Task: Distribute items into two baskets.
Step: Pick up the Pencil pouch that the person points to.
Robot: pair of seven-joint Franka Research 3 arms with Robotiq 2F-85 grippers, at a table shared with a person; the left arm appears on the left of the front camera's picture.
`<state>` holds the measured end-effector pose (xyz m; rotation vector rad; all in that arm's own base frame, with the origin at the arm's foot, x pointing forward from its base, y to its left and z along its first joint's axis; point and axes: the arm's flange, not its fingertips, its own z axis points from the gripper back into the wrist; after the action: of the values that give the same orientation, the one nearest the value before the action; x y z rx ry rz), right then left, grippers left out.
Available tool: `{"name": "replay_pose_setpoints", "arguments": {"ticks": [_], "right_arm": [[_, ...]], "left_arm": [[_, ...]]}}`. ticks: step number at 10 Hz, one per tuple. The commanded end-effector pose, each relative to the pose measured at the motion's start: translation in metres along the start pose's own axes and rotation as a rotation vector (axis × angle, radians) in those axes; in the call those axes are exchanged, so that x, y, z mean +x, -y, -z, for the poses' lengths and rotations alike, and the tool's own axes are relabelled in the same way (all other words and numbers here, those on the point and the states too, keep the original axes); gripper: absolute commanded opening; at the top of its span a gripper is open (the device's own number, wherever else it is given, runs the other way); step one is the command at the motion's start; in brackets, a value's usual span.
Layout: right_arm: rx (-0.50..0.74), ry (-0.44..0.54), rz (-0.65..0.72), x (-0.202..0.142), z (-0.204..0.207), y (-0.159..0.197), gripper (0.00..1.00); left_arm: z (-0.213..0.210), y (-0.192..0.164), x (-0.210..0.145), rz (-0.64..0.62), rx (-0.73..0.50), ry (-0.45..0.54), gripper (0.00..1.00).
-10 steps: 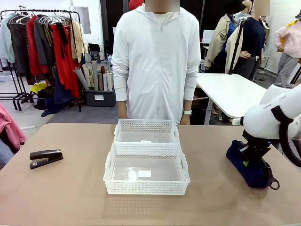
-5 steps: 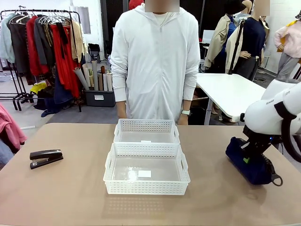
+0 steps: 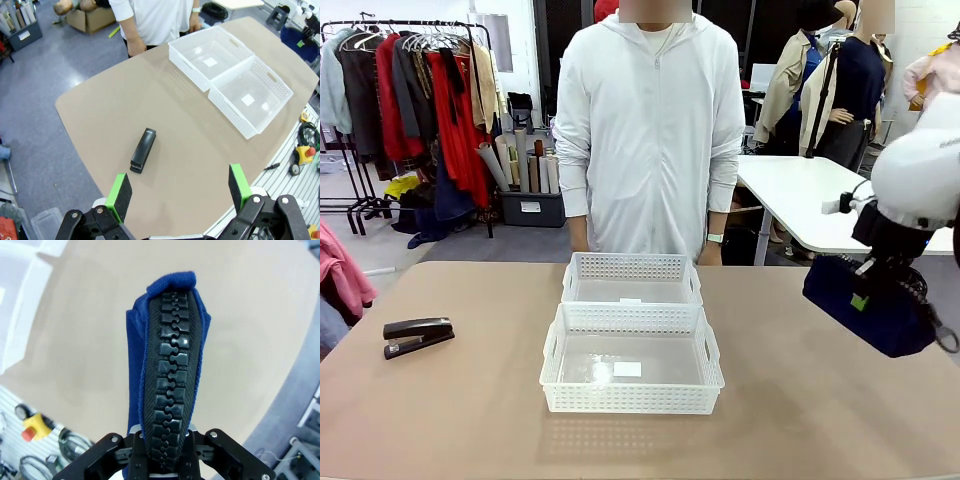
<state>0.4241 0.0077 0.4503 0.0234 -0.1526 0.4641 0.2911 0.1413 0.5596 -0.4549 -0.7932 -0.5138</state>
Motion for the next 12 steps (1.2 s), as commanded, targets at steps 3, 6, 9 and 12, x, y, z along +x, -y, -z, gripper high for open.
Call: {"name": "replay_pose_setpoints", "arguments": {"ticks": [3, 6, 9, 12], "right_arm": [[0.024, 0.061, -0.158, -0.018, -0.063, -0.022, 0.0], [0.02, 0.065, -0.182, -0.024, -0.078, -0.025, 0.0], [0.06, 0.071, -0.219, -0.022, -0.079, -0.024, 0.0], [0.015, 0.065, -0.162, -0.025, -0.077, -0.029, 0.0]], "left_arm": [[0.0, -0.001, 0.001, 0.013, -0.009, 0.01, 1.0], [0.0, -0.001, 0.001, 0.013, -0.009, 0.01, 1.0], [0.0, -0.001, 0.001, 0.013, -0.009, 0.01, 1.0], [0.0, -0.001, 0.001, 0.013, -0.009, 0.01, 1.0]]}}
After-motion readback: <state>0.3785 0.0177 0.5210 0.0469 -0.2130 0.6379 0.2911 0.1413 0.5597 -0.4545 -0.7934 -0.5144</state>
